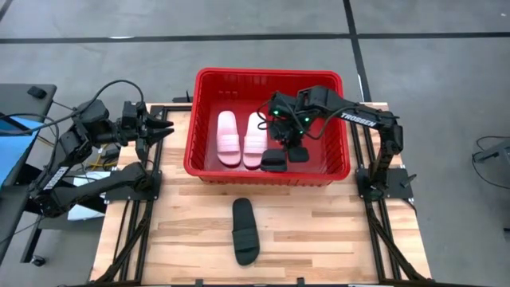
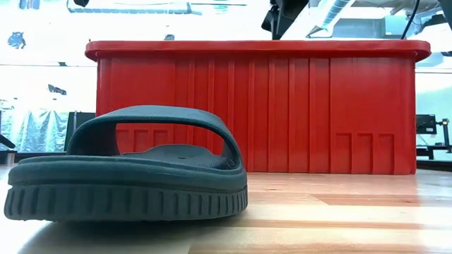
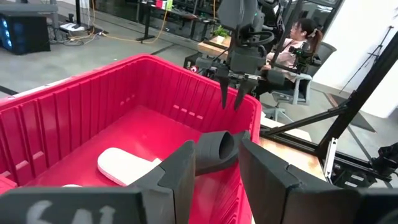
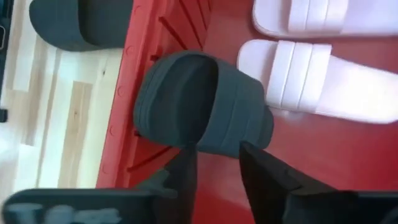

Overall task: Pick and place slides into bin
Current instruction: Put the right black slide into the red container

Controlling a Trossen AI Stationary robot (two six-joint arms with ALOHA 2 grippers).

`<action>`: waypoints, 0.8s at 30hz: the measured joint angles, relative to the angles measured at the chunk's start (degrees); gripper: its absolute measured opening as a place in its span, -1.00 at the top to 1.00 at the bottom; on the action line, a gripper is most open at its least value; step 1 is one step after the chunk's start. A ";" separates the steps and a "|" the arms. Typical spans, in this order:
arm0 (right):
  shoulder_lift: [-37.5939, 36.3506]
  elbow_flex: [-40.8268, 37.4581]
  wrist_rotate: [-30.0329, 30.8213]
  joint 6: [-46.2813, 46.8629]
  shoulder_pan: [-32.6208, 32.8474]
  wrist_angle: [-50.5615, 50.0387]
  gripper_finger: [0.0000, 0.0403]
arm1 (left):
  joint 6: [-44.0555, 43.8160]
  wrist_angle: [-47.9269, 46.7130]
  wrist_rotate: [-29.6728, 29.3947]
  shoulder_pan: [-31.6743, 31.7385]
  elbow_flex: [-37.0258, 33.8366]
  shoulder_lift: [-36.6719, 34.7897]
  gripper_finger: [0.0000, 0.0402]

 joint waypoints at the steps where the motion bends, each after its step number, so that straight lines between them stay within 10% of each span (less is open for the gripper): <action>1: 0.00 -0.15 -0.02 -0.64 0.00 0.45 0.44 | 0.00 0.00 -0.06 -0.02 0.00 0.00 0.43; 24: -0.02 -8.96 -4.46 -3.50 -1.42 11.07 0.31 | -0.13 -0.20 -1.46 -0.01 0.00 0.00 0.43</action>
